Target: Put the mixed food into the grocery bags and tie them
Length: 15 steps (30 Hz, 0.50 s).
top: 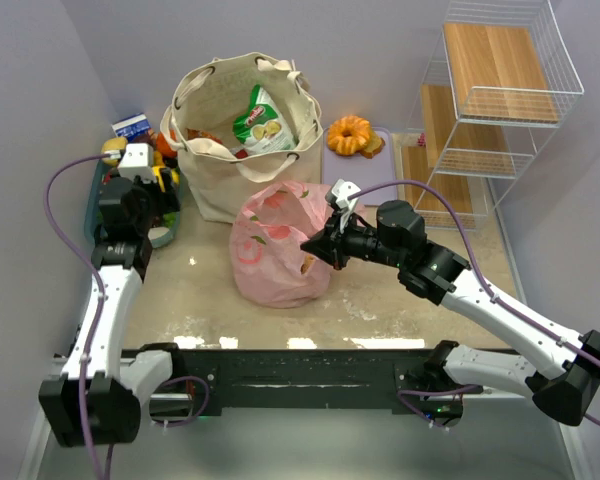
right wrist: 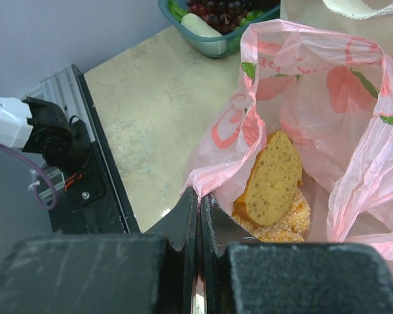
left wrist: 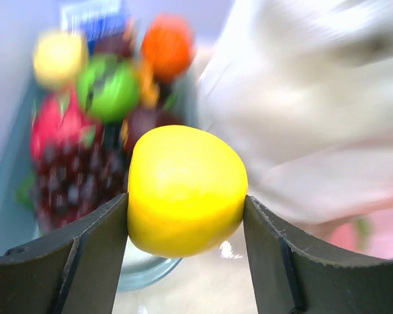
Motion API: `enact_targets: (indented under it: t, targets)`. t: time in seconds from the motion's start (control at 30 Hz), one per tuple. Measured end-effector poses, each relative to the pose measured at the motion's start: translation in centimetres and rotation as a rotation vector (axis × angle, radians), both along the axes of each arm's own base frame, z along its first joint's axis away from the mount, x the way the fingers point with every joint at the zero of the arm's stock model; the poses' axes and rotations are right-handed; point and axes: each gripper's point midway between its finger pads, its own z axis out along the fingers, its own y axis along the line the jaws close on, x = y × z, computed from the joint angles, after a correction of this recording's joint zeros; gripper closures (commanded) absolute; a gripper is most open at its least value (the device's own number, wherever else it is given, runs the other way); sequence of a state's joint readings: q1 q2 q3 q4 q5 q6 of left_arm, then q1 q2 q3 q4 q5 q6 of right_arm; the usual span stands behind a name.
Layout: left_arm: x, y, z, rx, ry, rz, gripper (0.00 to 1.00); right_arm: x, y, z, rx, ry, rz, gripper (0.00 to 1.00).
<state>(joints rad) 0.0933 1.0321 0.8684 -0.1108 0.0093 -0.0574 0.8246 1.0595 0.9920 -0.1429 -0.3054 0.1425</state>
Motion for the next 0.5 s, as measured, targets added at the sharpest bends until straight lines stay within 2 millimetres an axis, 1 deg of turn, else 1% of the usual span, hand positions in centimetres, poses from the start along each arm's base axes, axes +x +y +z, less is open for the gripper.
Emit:
enact_targets:
  t: [0.03, 0.1, 0.17, 0.23, 0.27, 0.33, 0.37, 0.43, 0.5]
  targets:
    - [-0.3, -1.4, 1.7, 0.007, -0.054, -0.04, 0.64, 0.0, 0.0, -0.1, -0.002, 0.002, 0.0, 1.0]
    - [-1.5, -5.4, 5.1, 0.017, -0.166, -0.168, 0.64, 0.0, 0.0, -0.2, -0.007, 0.006, 0.0, 1.0]
    - [-2.7, -8.6, 6.9, 0.009, -0.226, -0.274, 0.64, 0.0, -0.1, -0.4, -0.012, 0.011, -0.001, 1.0]
    - [-3.8, -12.4, 8.2, -0.007, -0.258, -0.396, 0.64, 0.0, 0.0, -0.6, -0.019, 0.017, -0.001, 1.0]
    - [-4.1, -13.9, 8.5, -0.014, -0.263, -0.446, 0.63, 0.0, 0.0, -0.7, -0.023, 0.02, -0.001, 1.0]
    - [-4.8, -18.1, 8.8, -0.028, -0.256, -0.563, 0.63, 0.1, 0.0, -1.1, -0.031, 0.027, -0.004, 1.0]
    - [-5.0, -19.8, 9.0, -0.033, -0.251, -0.609, 0.63, 0.2, 0.1, -1.2, -0.034, 0.029, -0.005, 1.0]
    - [-5.1, -23.1, 8.3, -0.038, -0.219, -0.695, 0.63, 0.3, 0.1, -1.4, -0.04, 0.035, -0.008, 1.0]
    - [-5.0, -25.1, 7.2, -0.038, -0.188, -0.742, 0.63, 0.3, 0.1, -1.4, -0.04, 0.038, -0.01, 1.0]
